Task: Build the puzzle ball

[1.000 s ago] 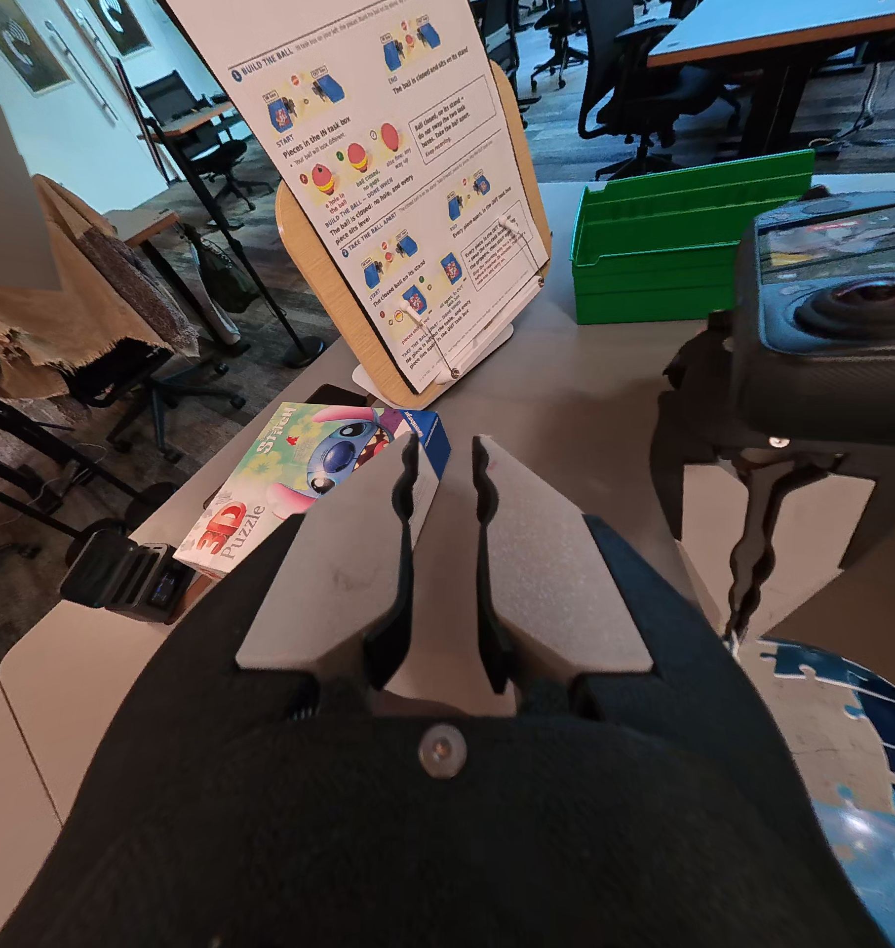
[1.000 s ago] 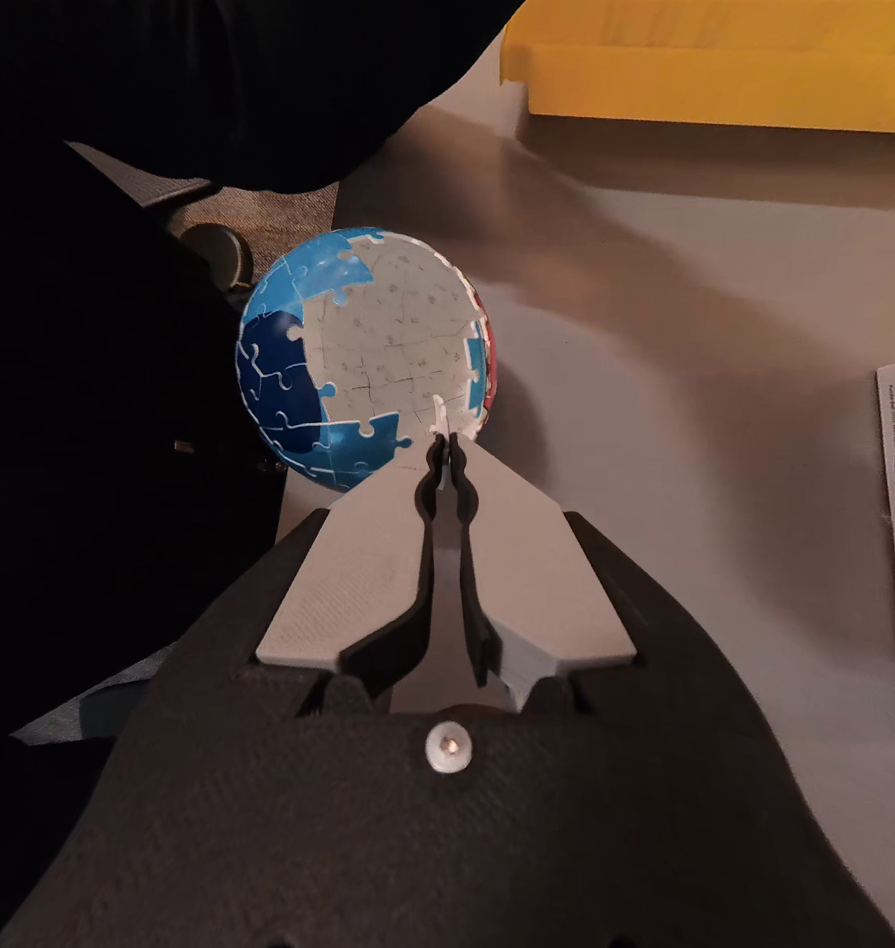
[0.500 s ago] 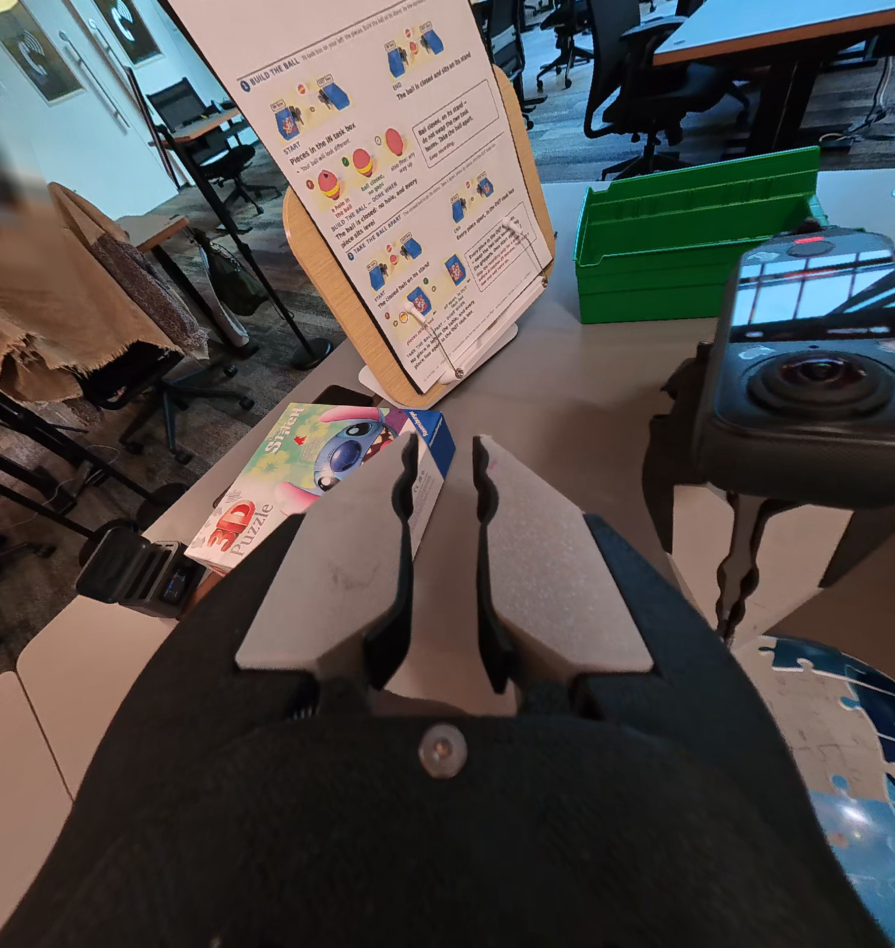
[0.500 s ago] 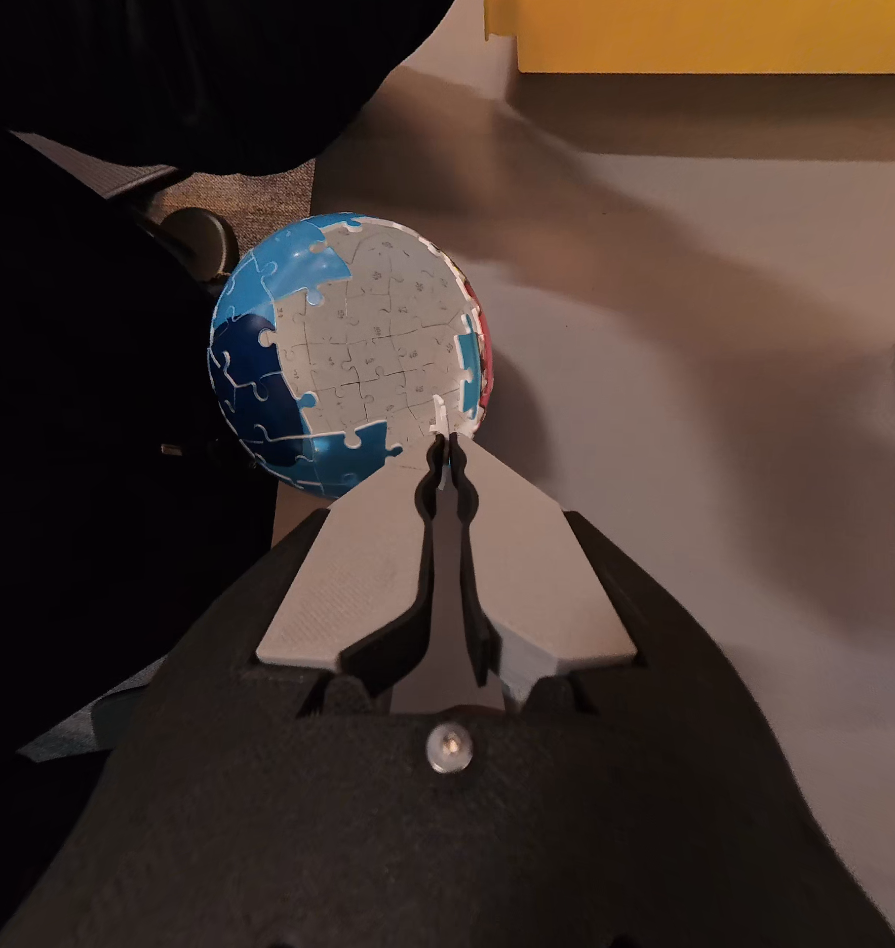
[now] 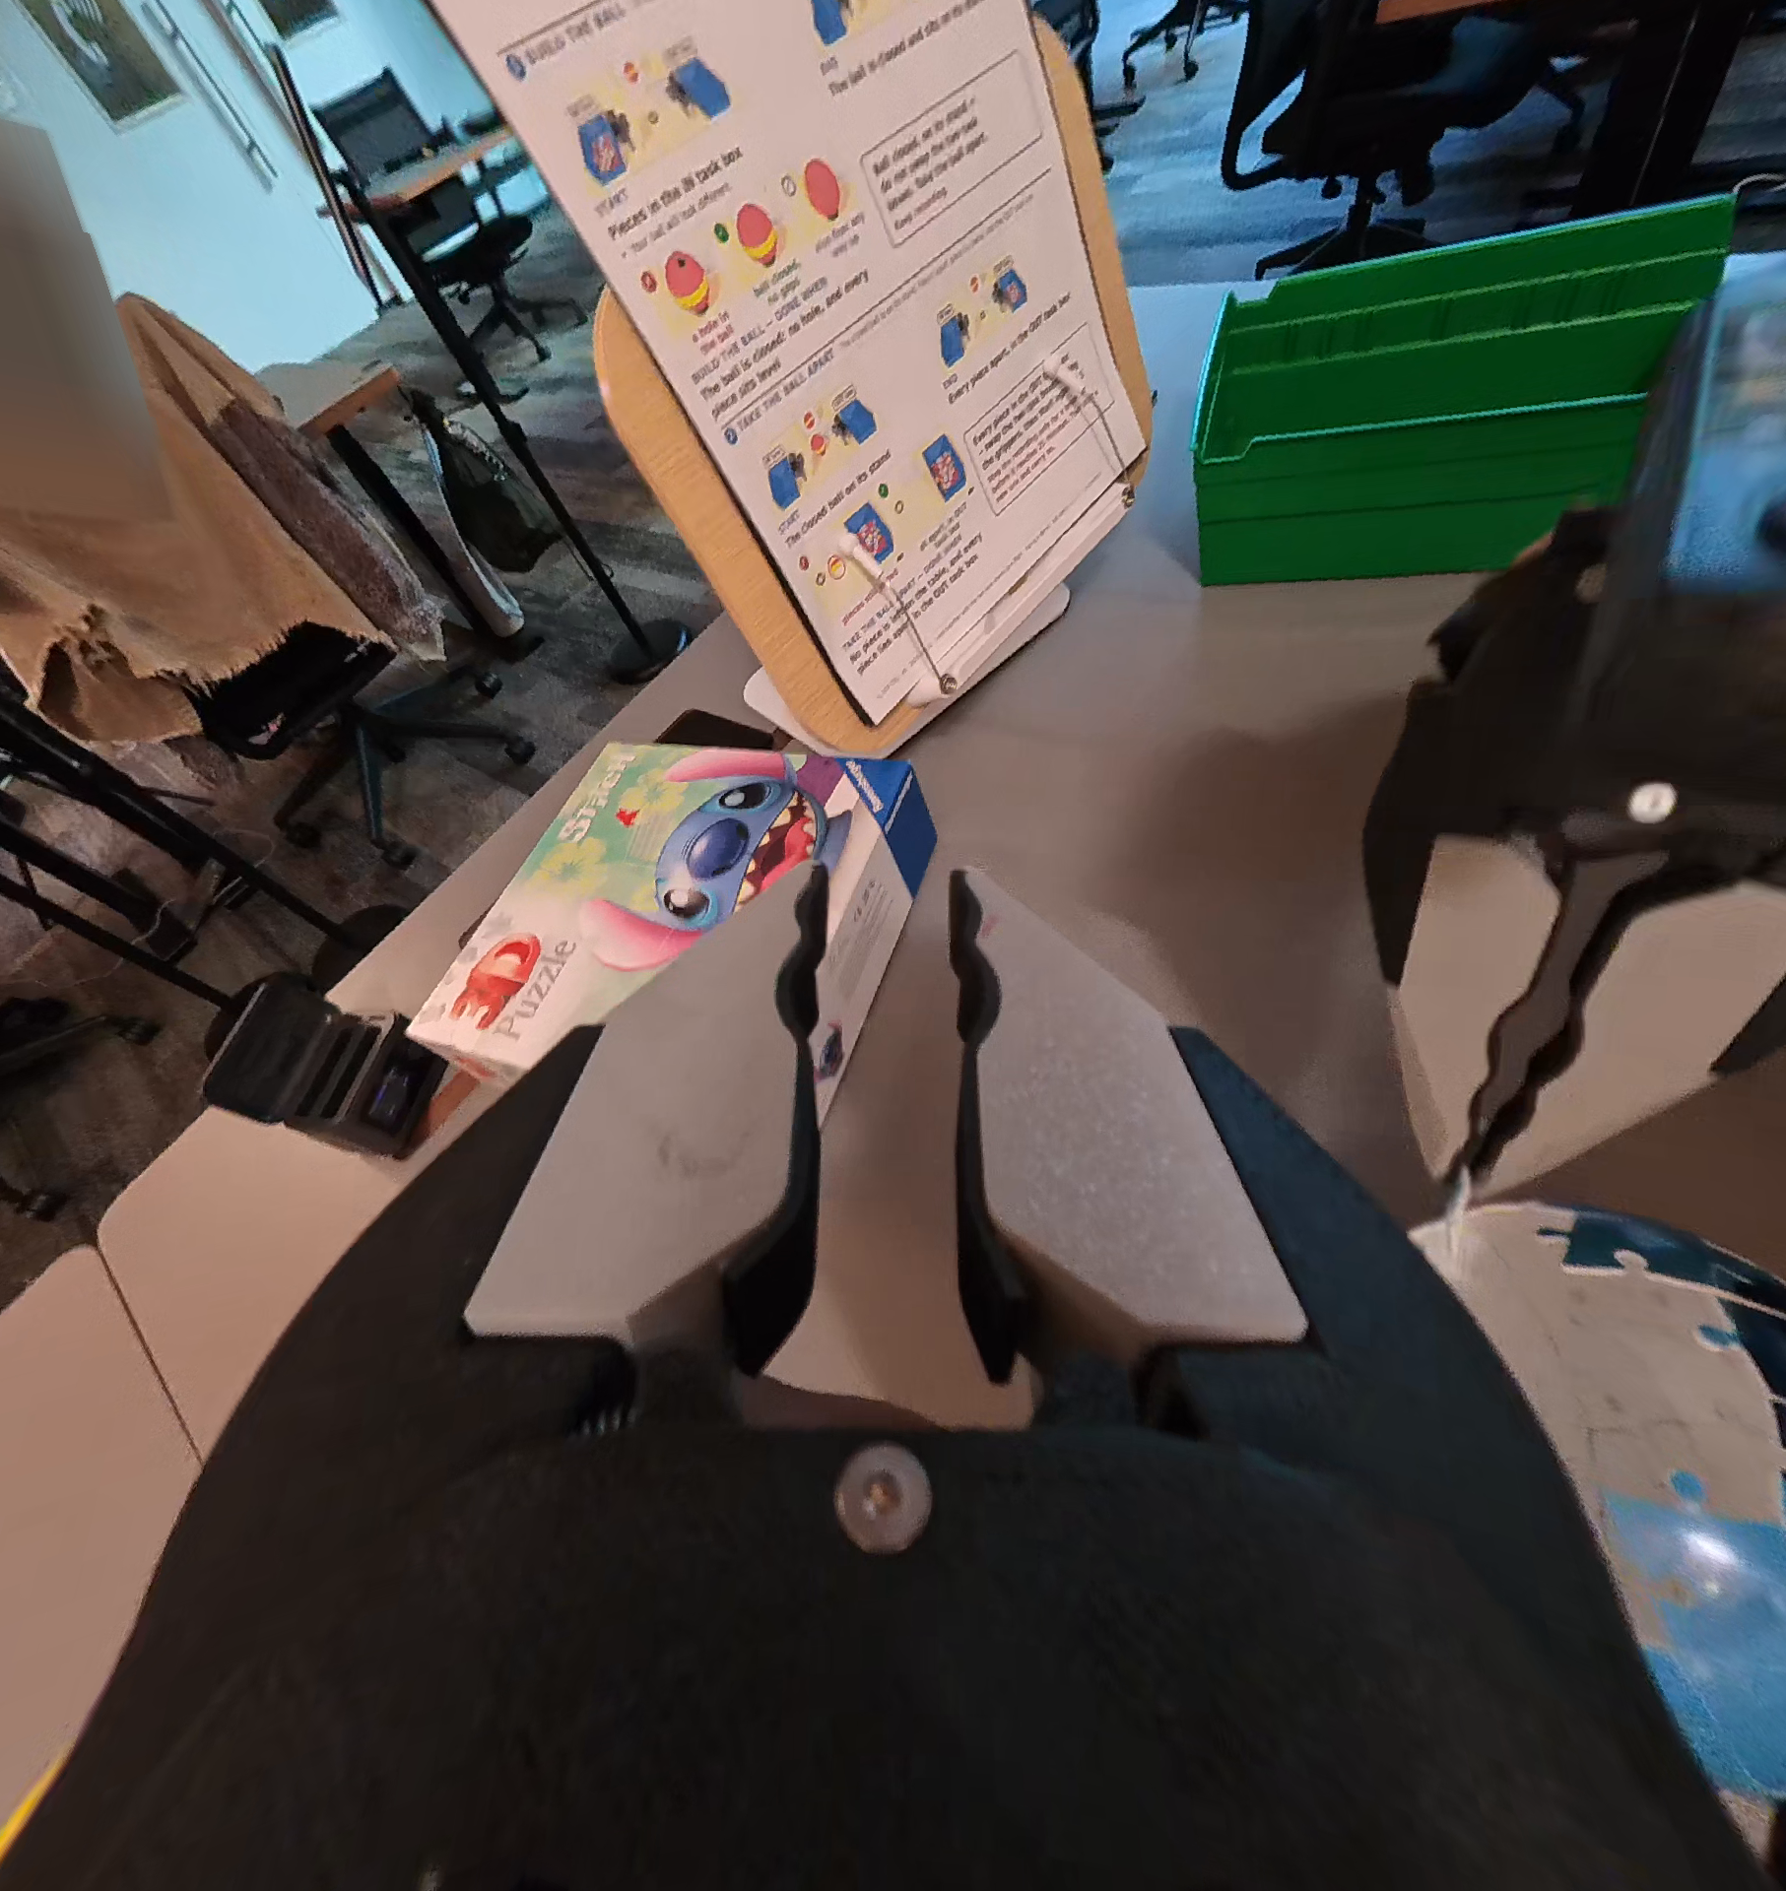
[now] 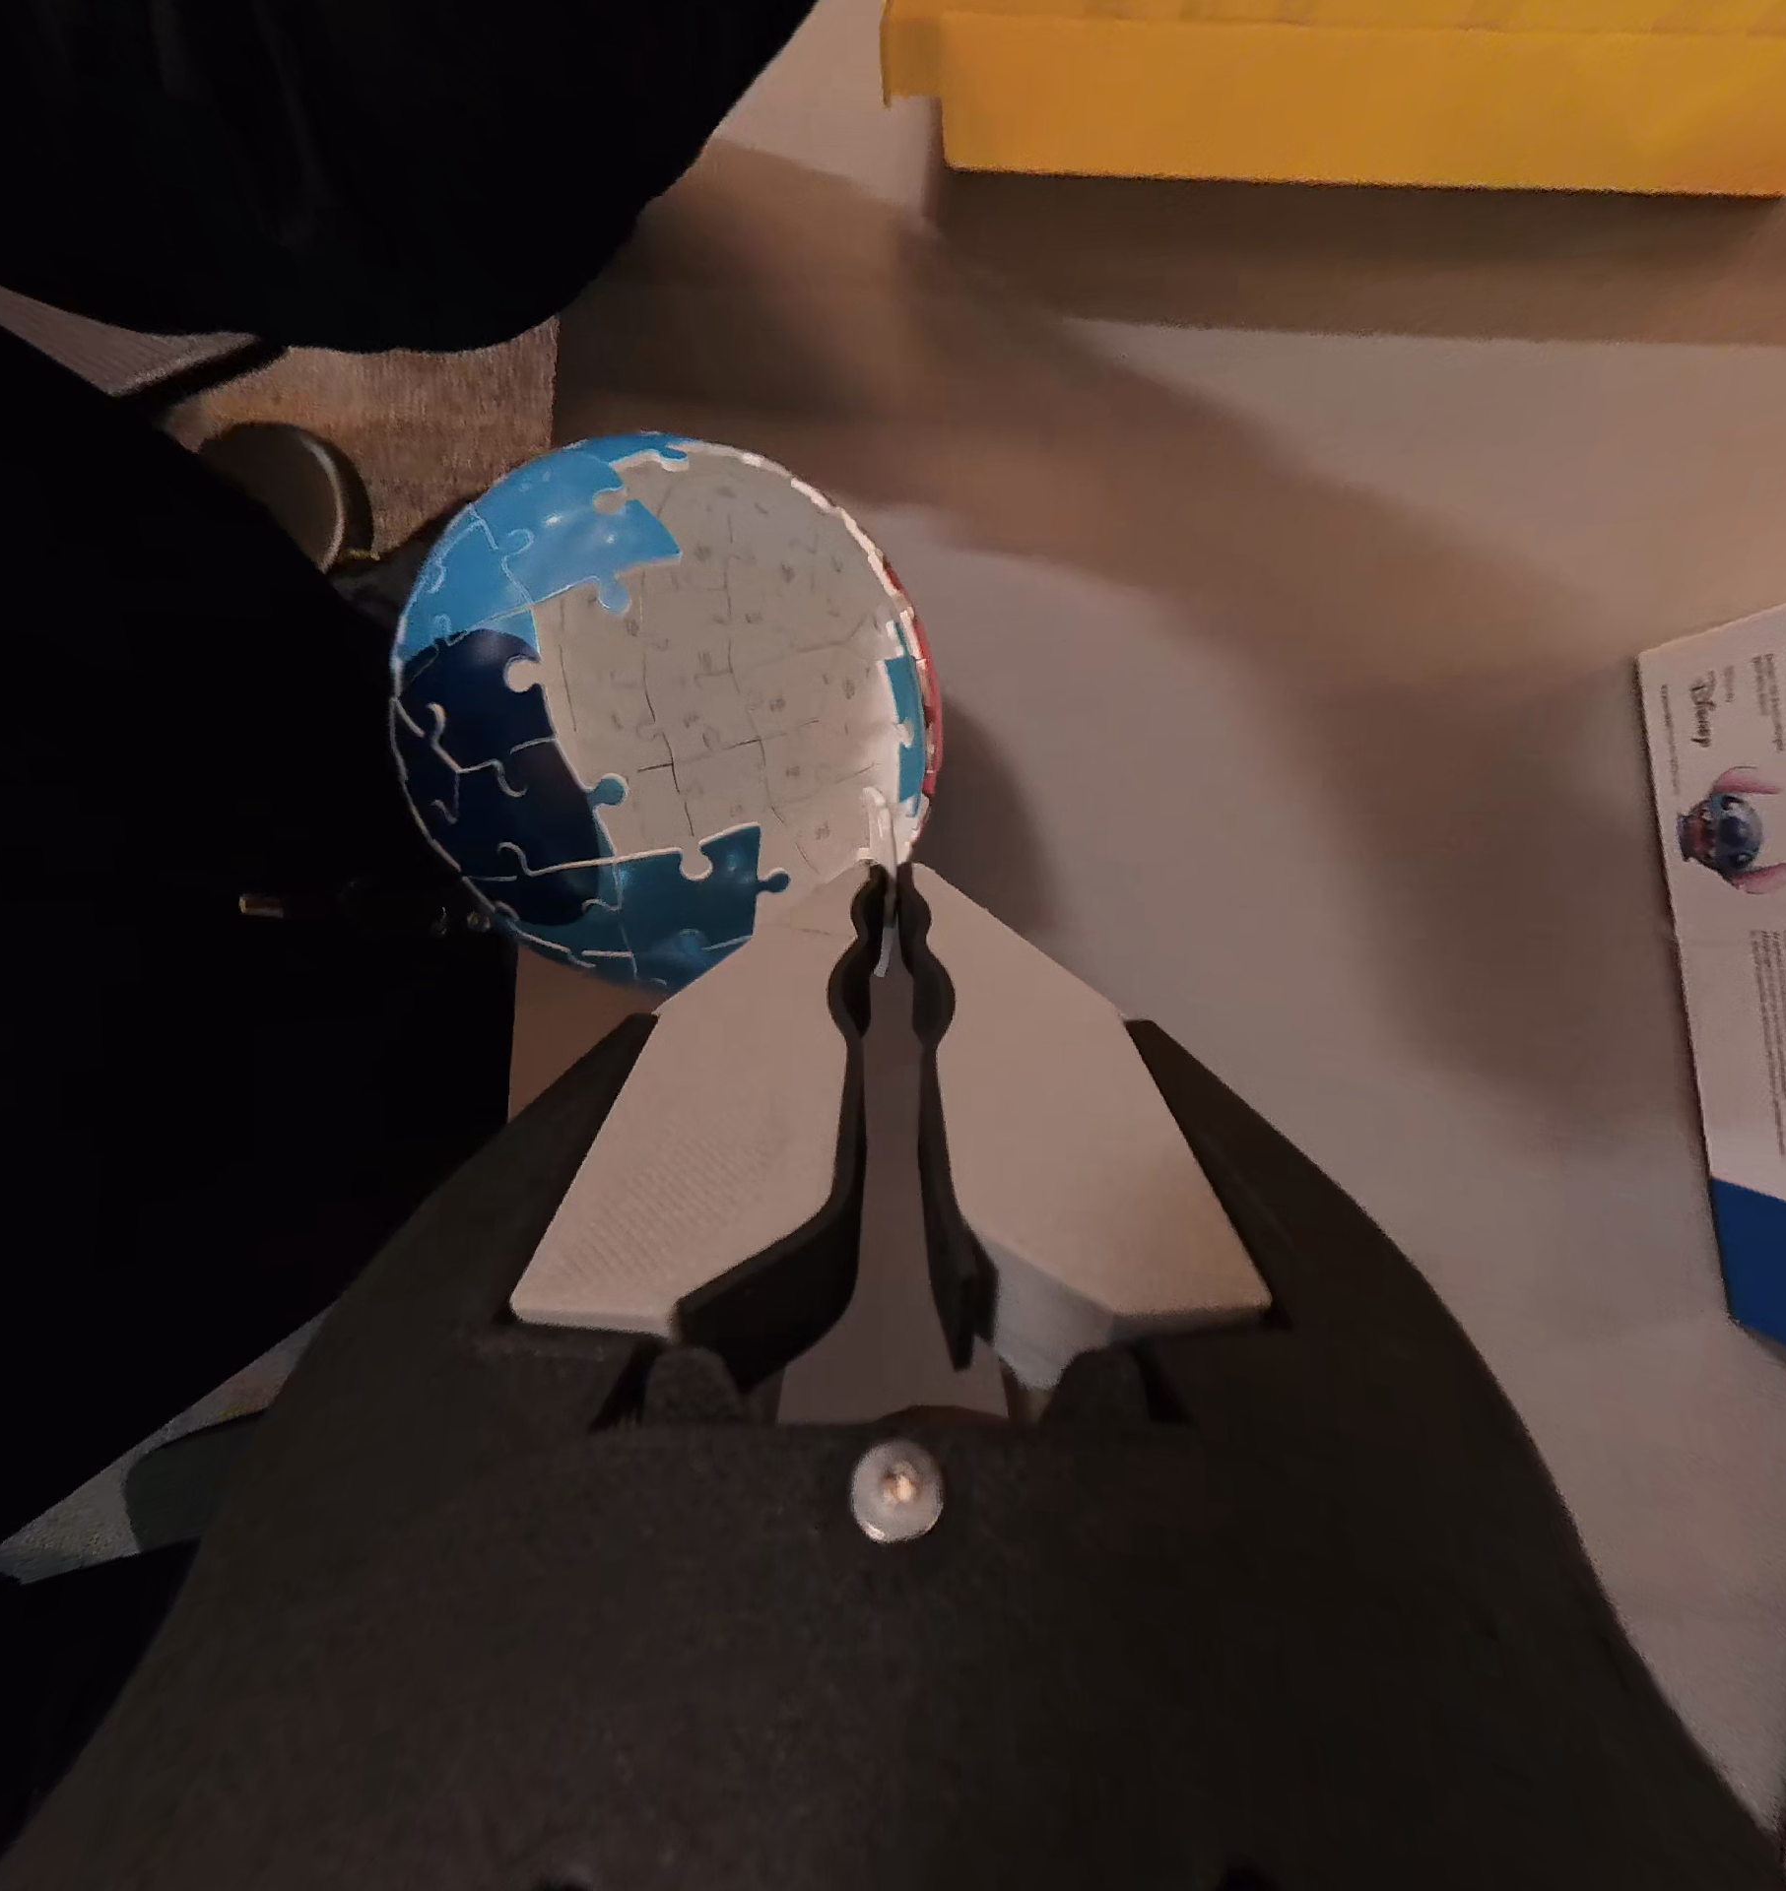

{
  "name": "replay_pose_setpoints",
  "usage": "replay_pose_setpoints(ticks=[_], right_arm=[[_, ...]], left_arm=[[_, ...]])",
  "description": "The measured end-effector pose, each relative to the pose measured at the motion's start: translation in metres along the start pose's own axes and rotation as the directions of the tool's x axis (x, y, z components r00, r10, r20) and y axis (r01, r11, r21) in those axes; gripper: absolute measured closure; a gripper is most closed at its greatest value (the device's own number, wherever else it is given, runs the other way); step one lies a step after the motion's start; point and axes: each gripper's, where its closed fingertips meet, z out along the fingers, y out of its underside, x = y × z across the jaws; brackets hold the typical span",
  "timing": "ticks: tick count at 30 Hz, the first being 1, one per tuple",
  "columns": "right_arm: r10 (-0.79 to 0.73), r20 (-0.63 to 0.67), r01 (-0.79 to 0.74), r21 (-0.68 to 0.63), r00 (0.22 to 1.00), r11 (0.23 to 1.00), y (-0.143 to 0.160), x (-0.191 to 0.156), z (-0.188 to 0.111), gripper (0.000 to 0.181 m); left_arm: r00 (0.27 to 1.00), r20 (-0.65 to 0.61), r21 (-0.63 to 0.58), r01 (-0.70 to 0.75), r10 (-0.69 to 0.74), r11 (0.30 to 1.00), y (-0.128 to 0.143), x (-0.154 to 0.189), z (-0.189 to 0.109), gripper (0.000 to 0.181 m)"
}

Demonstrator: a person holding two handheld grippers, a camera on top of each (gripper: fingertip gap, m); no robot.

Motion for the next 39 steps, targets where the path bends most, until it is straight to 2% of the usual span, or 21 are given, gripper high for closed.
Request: replay_pose_setpoints(ticks=[4, 6, 8, 12, 17, 18, 20, 23, 25, 27, 29, 33, 37, 39], right_arm=[[0.012, -0.024, -0.01, 0.07, 1.0, 0.997, -0.002, 0.003, -0.021, 0.181], [0.043, -0.03, -0.04, 0.096, 0.999, 0.995, 0.003, 0.008, -0.027, 0.181], [0.102, -0.016, -0.1, 0.115, 0.995, 0.988, 0.011, 0.016, -0.028, 0.181], [0.258, 0.103, -0.273, 0.183, 0.961, 0.944, 0.029, 0.028, -0.021, 0.181], [0.376, 0.237, -0.426, 0.221, 0.896, 0.877, 0.054, 0.029, -0.007, 0.181], [0.39, 0.242, -0.44, 0.21, 0.889, 0.873, 0.06, 0.029, -0.003, 0.181], [0.41, 0.266, -0.462, 0.176, 0.872, 0.869, 0.071, 0.025, 0.005, 0.181], [0.45, 0.267, -0.495, 0.131, 0.852, 0.859, 0.088, 0.026, 0.019, 0.181], [0.469, 0.256, -0.507, 0.103, 0.845, 0.856, 0.1, 0.028, 0.029, 0.181], [0.471, 0.242, -0.502, 0.086, 0.848, 0.861, 0.109, 0.029, 0.038, 0.181], [0.446, 0.206, -0.472, 0.096, 0.871, 0.876, 0.114, 0.032, 0.044, 0.179], [0.362, 0.181, -0.384, 0.107, 0.915, 0.917, 0.115, 0.027, 0.05, 0.173], [0.326, 0.096, -0.336, 0.103, 0.94, 0.936, 0.125, 0.037, 0.056, 0.172], [0.334, 0.058, -0.339, 0.122, 0.941, 0.933, 0.126, 0.044, 0.052, 0.16]], left_arm=[[0.999, -0.018, -0.043, 0.043, -0.043, 0.998, 0.024, 0.008, -0.015, 0.158], [0.997, -0.048, -0.064, 0.061, -0.064, 0.996, 0.046, 0.021, -0.024, 0.158], [0.995, -0.009, -0.089, 0.098, -0.099, 0.991, 0.071, 0.022, -0.035, 0.158], [0.982, -0.009, -0.113, 0.184, -0.186, 0.976, 0.112, 0.039, -0.056, 0.156], [0.971, -0.056, -0.147, 0.221, -0.231, 0.964, 0.142, 0.075, -0.067, 0.152], [0.974, -0.065, -0.153, 0.203, -0.215, 0.967, 0.147, 0.082, -0.069, 0.15], [0.971, -0.18, -0.122, 0.136, -0.157, 0.983, 0.148, 0.111, -0.075, 0.144], [0.943, -0.272, -0.034, 0.187, -0.189, 0.982, 0.14, 0.127, -0.086, 0.142], [0.915, -0.352, -0.012, 0.207, -0.198, 0.978, 0.141, 0.138, -0.091, 0.131], [0.9, -0.403, -0.006, 0.18, -0.167, 0.984, 0.147, 0.148, -0.093, 0.11], [0.891, -0.435, 0.054, 0.17, -0.13, 0.984, 0.145, 0.154, -0.097, 0.097], [0.885, -0.45, 0.002, 0.133, -0.118, 0.991, 0.158, 0.161, -0.089, 0.085], [0.892, -0.439, -0.133, 0.055, -0.109, 0.989, 0.186, 0.165, -0.068, 0.077], [0.88, -0.463, -0.156, 0.034, -0.103, 0.987, 0.192, 0.171, -0.063, 0.077]])
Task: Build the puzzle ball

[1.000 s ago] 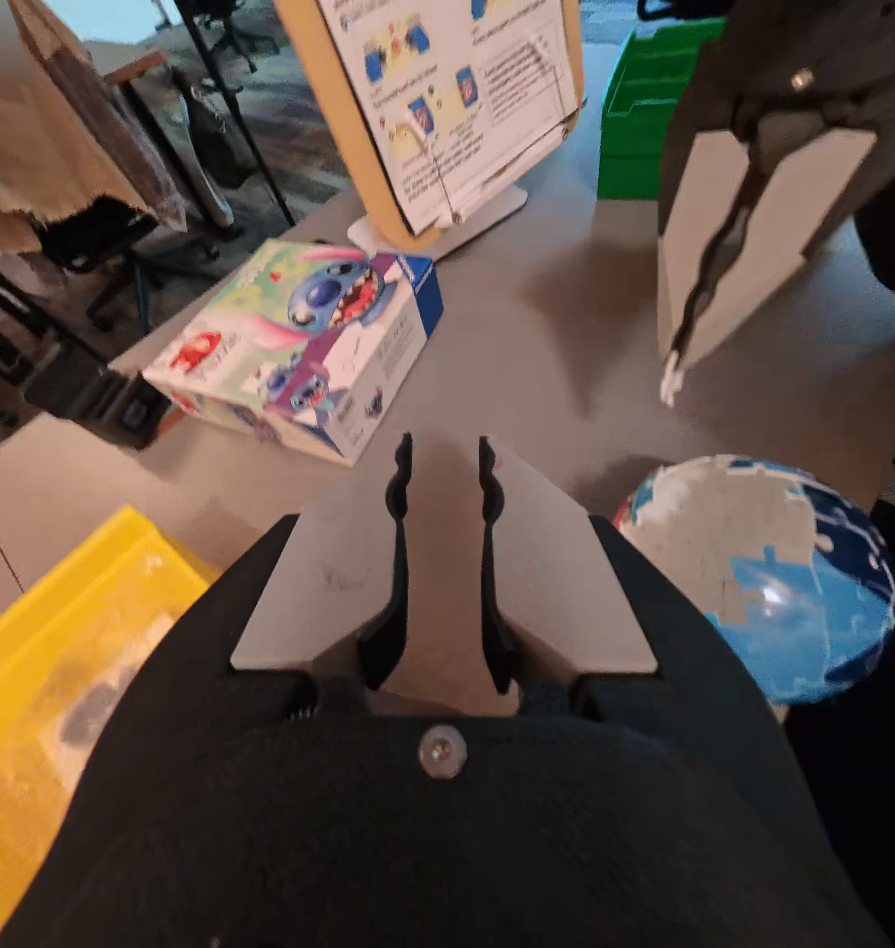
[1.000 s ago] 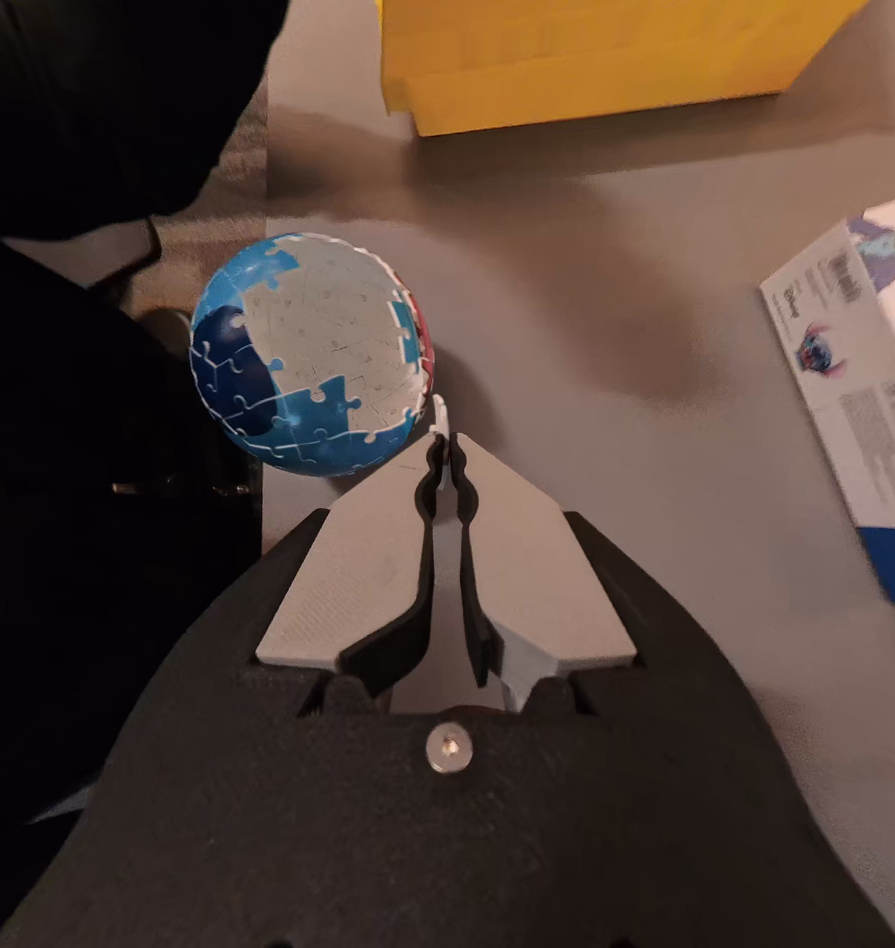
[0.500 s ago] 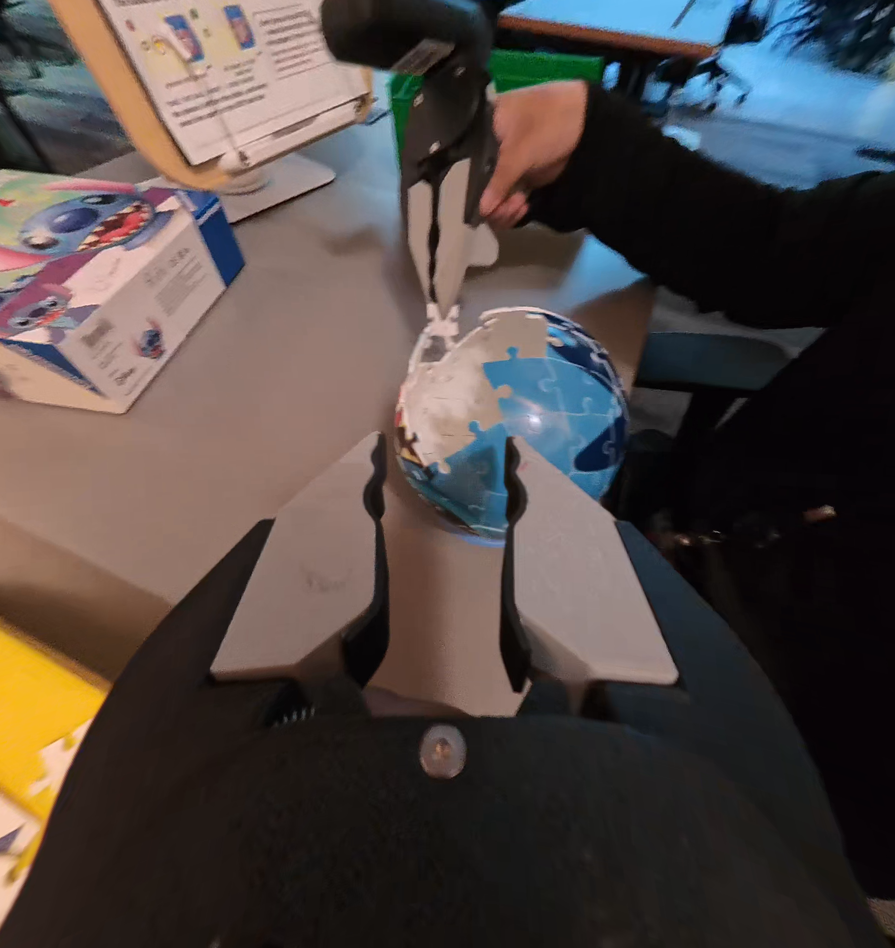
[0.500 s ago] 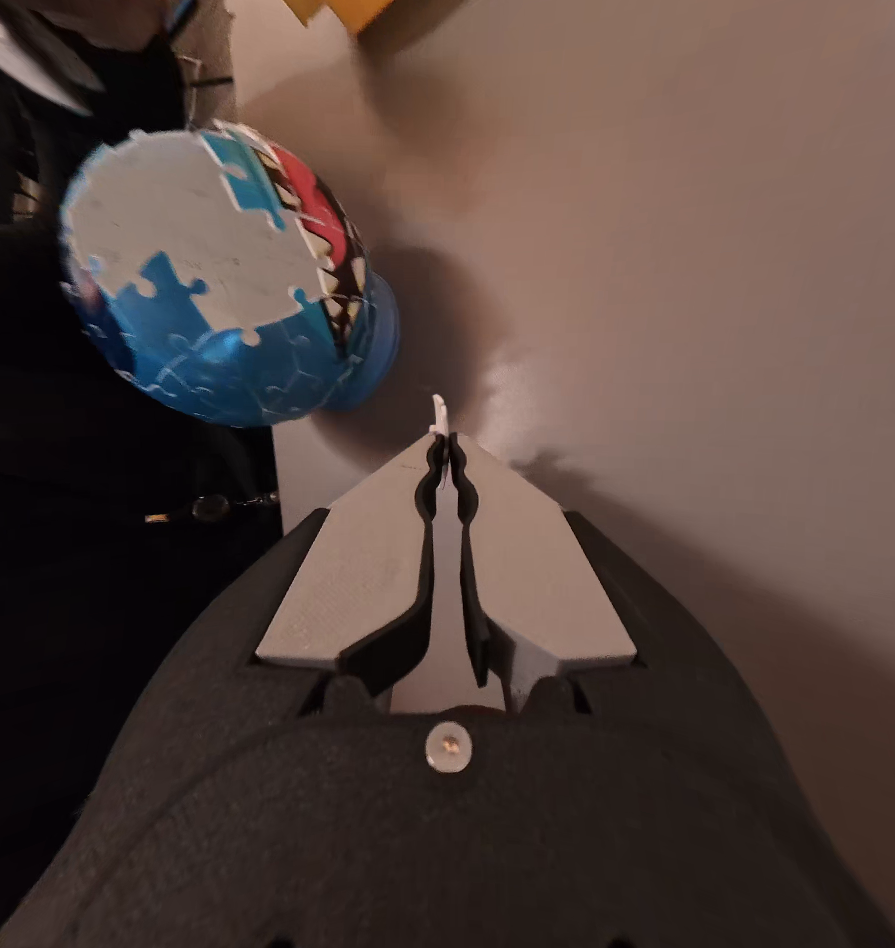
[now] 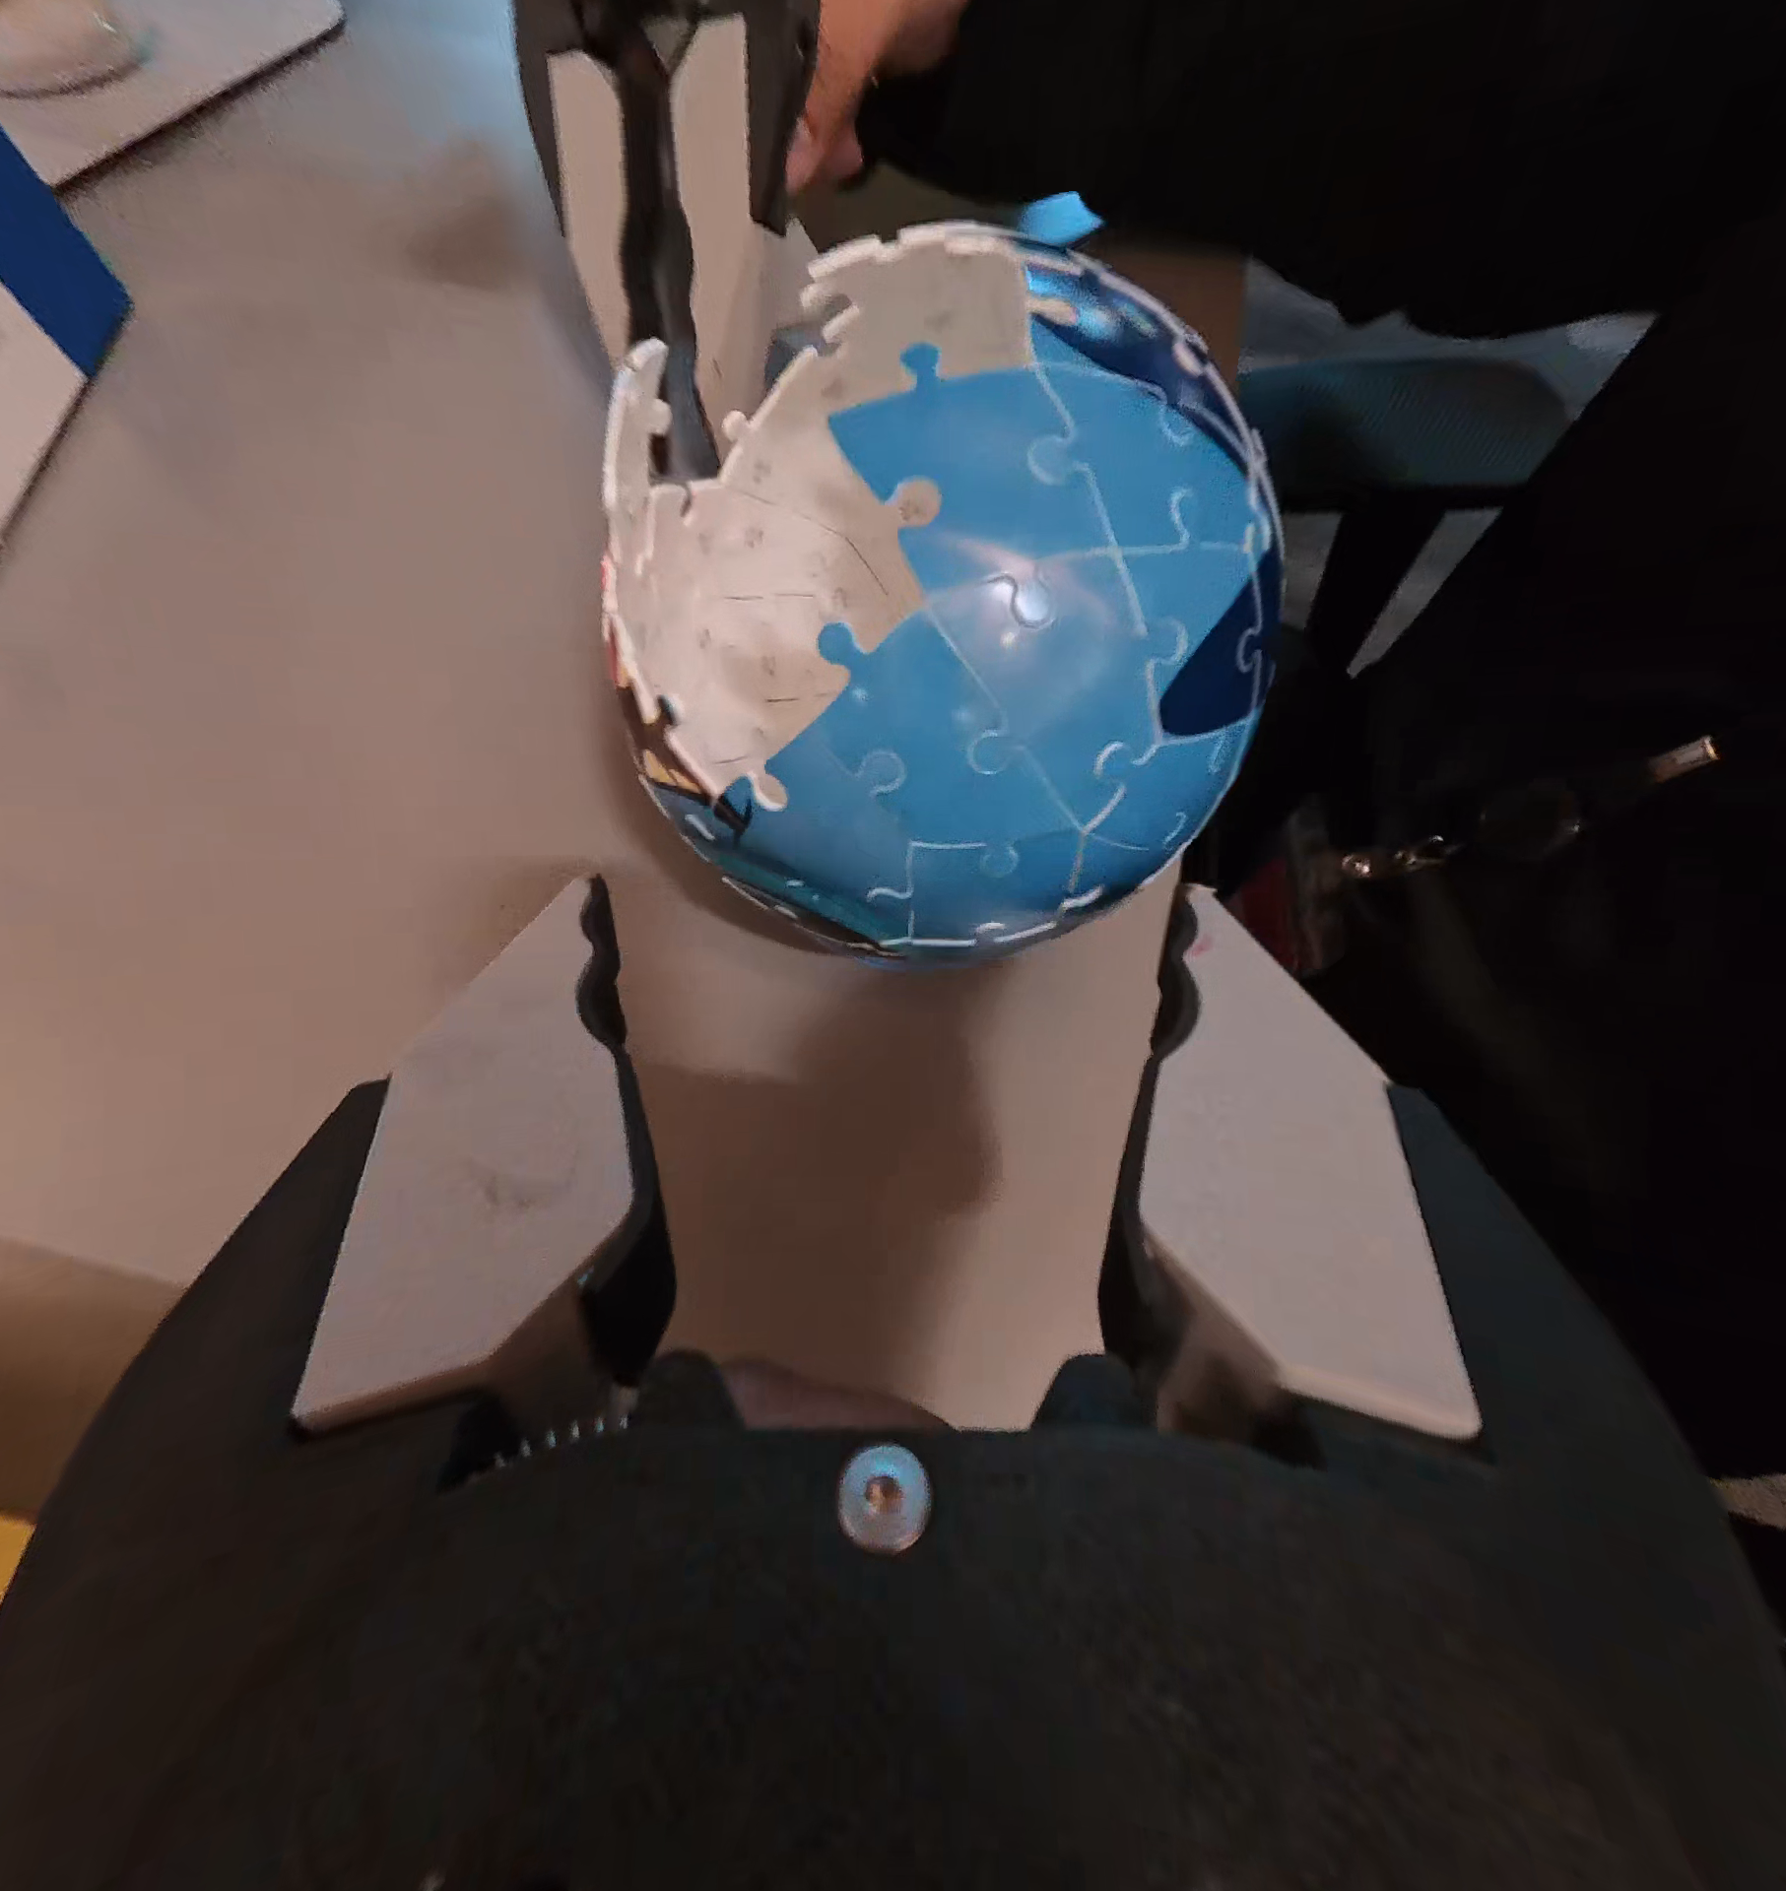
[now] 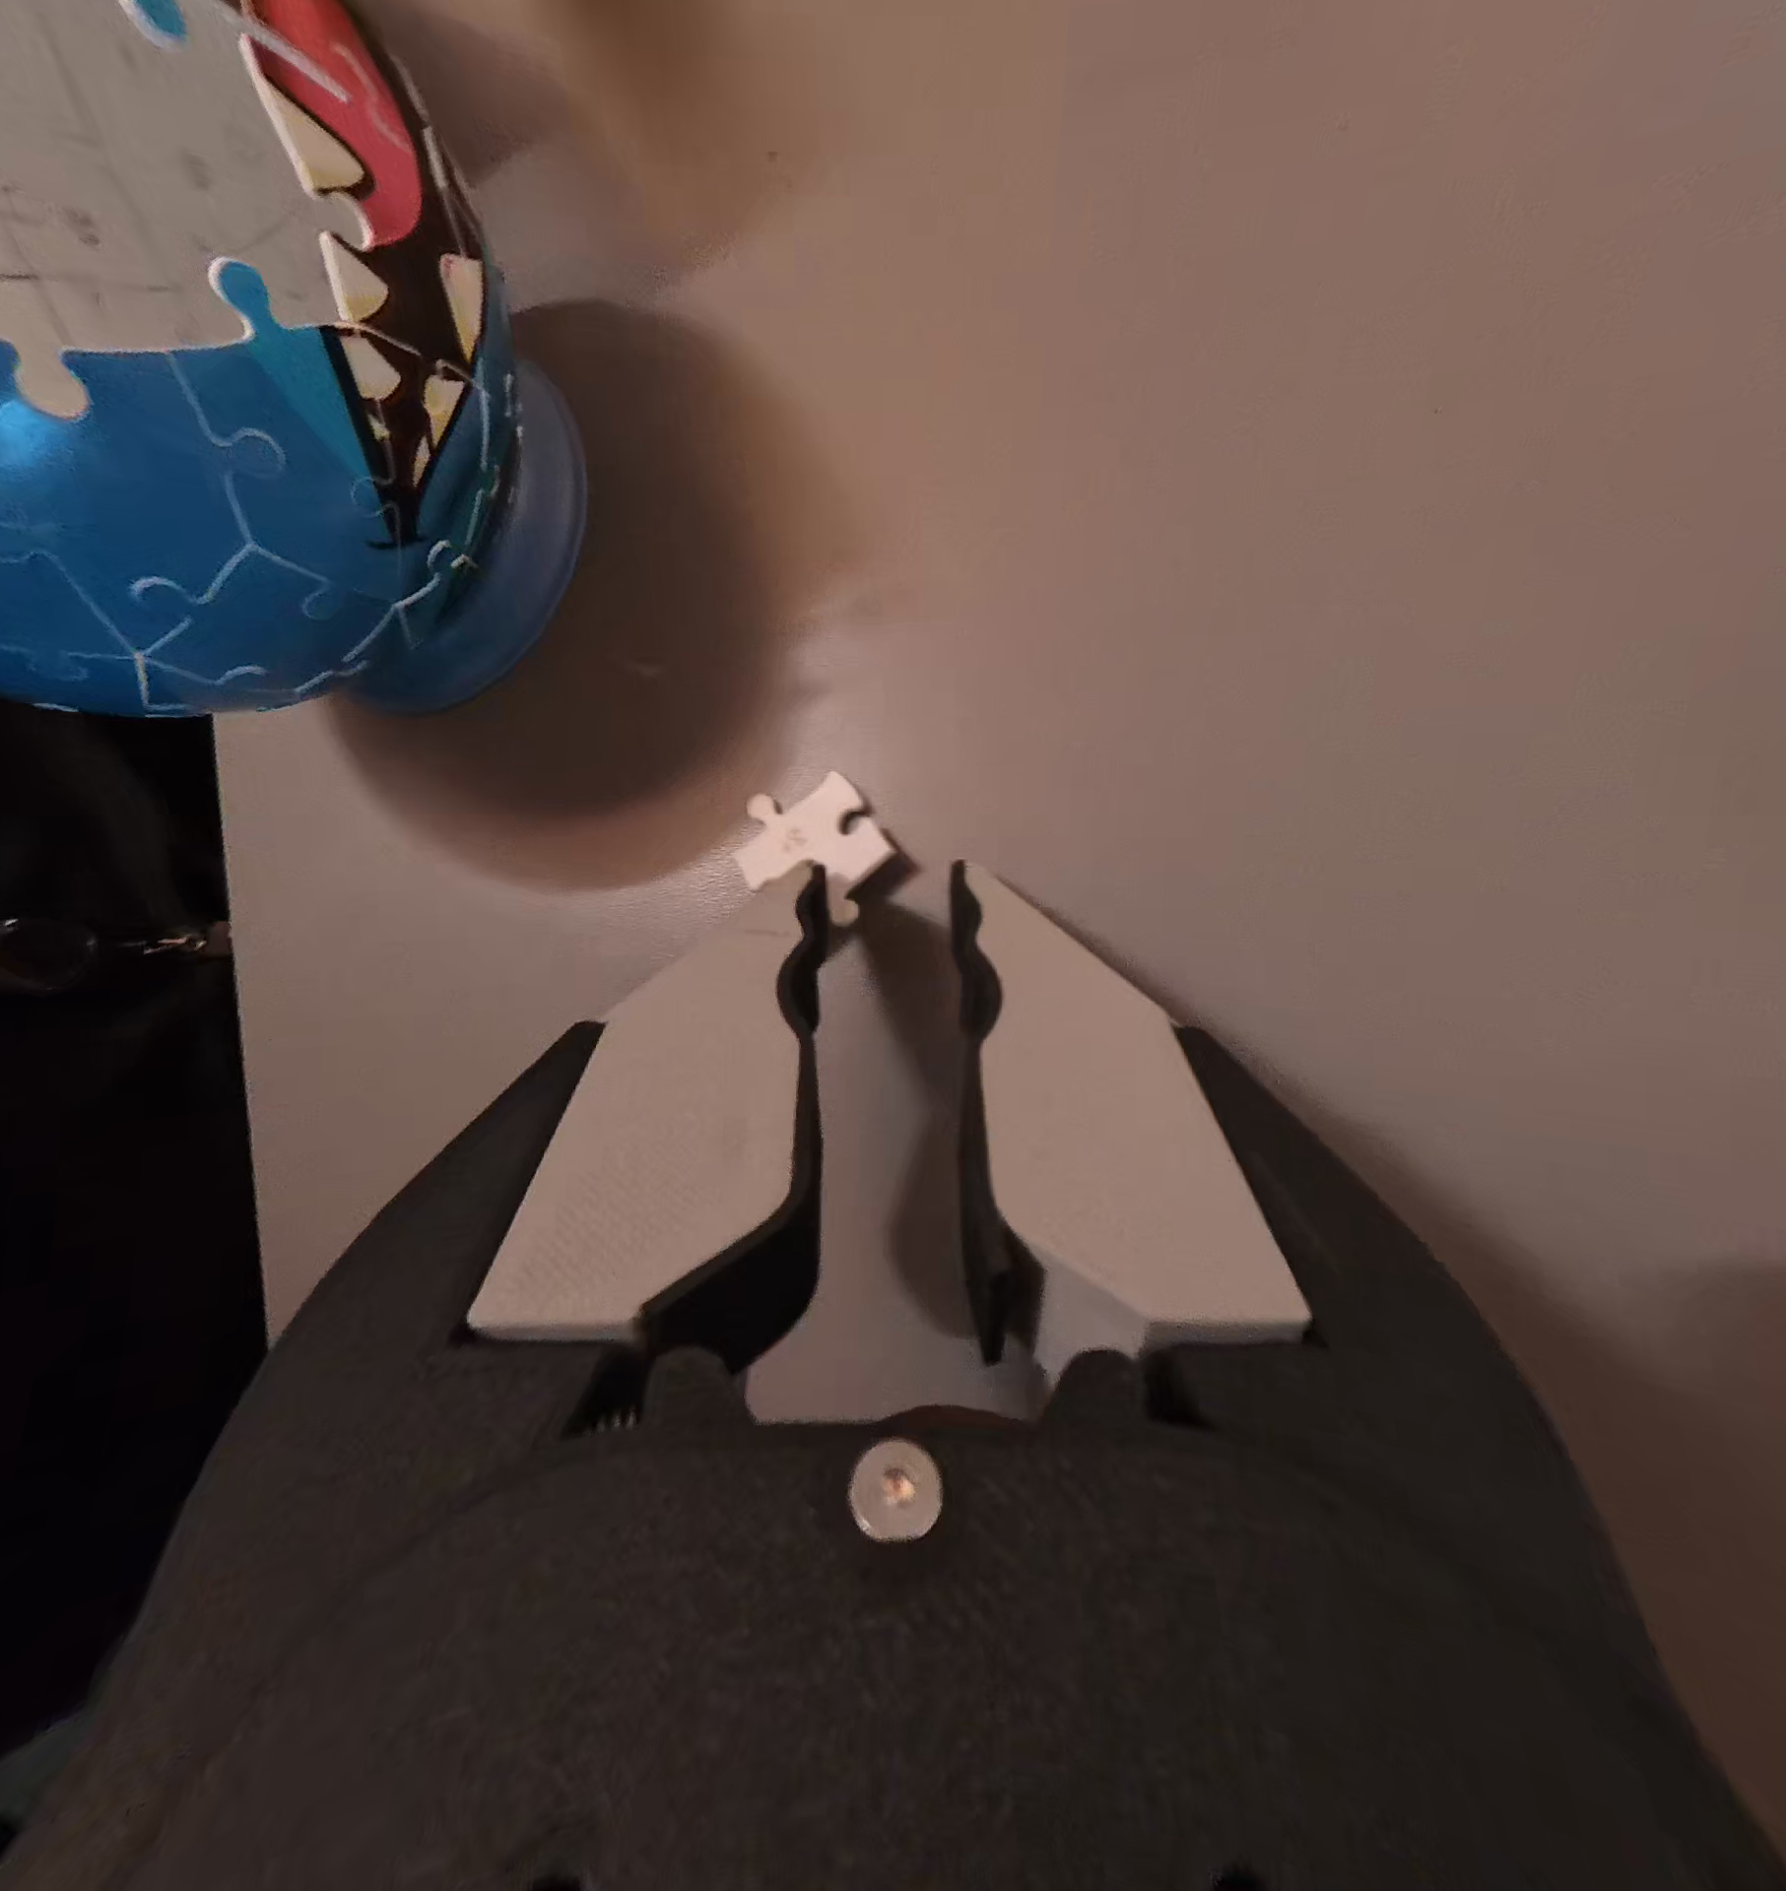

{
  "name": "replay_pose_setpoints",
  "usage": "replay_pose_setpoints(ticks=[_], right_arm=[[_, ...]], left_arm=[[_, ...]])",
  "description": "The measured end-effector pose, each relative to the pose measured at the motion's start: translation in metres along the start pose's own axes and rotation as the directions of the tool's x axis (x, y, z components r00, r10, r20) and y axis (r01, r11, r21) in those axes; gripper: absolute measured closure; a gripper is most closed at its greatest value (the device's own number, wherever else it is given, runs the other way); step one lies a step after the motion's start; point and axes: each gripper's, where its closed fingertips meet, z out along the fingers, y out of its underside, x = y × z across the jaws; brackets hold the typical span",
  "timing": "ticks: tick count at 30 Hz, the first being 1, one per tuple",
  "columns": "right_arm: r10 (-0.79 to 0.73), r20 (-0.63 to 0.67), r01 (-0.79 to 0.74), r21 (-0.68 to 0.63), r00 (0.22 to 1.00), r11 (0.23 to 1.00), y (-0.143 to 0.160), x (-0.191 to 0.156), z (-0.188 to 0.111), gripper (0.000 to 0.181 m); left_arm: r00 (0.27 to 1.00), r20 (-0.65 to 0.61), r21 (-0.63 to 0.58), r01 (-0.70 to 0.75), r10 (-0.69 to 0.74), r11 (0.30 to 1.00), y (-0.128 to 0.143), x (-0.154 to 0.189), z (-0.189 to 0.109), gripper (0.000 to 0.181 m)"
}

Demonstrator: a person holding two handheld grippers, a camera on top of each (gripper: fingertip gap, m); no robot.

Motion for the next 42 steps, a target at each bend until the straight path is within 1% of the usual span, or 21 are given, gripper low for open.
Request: replay_pose_setpoints(ticks=[1, 2, 6, 9, 12, 13, 16, 22, 24, 30, 35, 37, 39, 42], right_arm=[[-0.007, -0.012, 0.008, 0.018, 1.0, 1.0, -0.003, -0.001, -0.004, 0.151], [-0.028, 0.001, 0.028, 0.044, 1.0, 0.999, -0.007, -0.008, -0.008, 0.147], [-0.201, 0.14, 0.179, 0.152, 0.97, 0.972, -0.02, -0.074, -0.016, 0.135], [-0.305, 0.152, 0.277, 0.182, 0.94, 0.944, -0.023, -0.109, -0.008, 0.118], [-0.329, 0.158, 0.295, 0.205, 0.931, 0.933, -0.03, -0.126, 0.003, 0.115], [-0.327, 0.141, 0.297, 0.198, 0.934, 0.934, -0.031, -0.124, 0.007, 0.113], [-0.327, 0.105, 0.303, 0.196, 0.939, 0.933, -0.034, -0.117, 0.013, 0.118], [-0.313, 0.082, 0.289, 0.221, 0.946, 0.932, -0.04, -0.108, 0.015, 0.107], [-0.308, 0.077, 0.286, 0.214, 0.948, 0.934, -0.04, -0.105, 0.014, 0.107], [-0.301, 0.046, 0.284, 0.218, 0.953, 0.934, -0.038, -0.096, 0.01, 0.111], [-0.281, 0.044, 0.265, 0.218, 0.959, 0.939, -0.037, -0.09, 0.011, 0.113], [-0.281, 0.024, 0.27, 0.215, 0.959, 0.939, -0.037, -0.086, 0.011, 0.113], [-0.272, -0.005, 0.266, 0.216, 0.962, 0.94, -0.037, -0.08, 0.009, 0.116], [-0.256, -0.008, 0.251, 0.219, 0.967, 0.943, -0.035, -0.074, 0.004, 0.117]], left_arm=[[1.0, -0.004, -0.004, -0.006, 0.006, 1.0, 0.002, 0.0, 0.003, 0.077], [1.0, -0.004, -0.006, -0.01, 0.01, 1.0, 0.003, 0.0, 0.005, 0.078], [0.999, -0.022, 0.008, -0.031, 0.031, 0.999, 0.004, 0.008, 0.008, 0.087], [0.998, -0.013, 0.017, -0.054, 0.054, 0.998, 0.003, 0.014, 0.005, 0.086], [0.998, 0.012, 0.006, -0.064, 0.064, 0.998, 0.003, 0.017, 0.004, 0.086], [0.997, 0.027, 0.001, -0.067, 0.067, 0.998, 0.002, 0.017, 0.004, 0.085], [0.994, 0.07, 0.002, -0.088, 0.088, 0.996, 0.002, 0.017, 0.002, 0.089], [0.991, 0.098, 0.009, -0.09, 0.088, 0.996, 0.003, 0.025, -0.001, 0.085], [0.989, 0.109, 0.008, -0.097, 0.096, 0.995, 0.004, 0.027, -0.002, 0.085], [0.987, 0.117, -0.001, -0.114, 0.114, 0.993, 0.005, 0.035, -0.007, 0.089], [0.985, 0.115, -0.009, -0.126, 0.127, 0.992, 0.006, 0.041, -0.008, 0.088], [0.985, 0.111, -0.015, -0.131, 0.132, 0.991, 0.007, 0.043, -0.008, 0.088], [0.985, 0.099, -0.018, -0.14, 0.141, 0.99, 0.008, 0.047, -0.009, 0.091], [0.984, 0.084, -0.02, -0.159, 0.16, 0.987, 0.008, 0.052, -0.01, 0.094]])
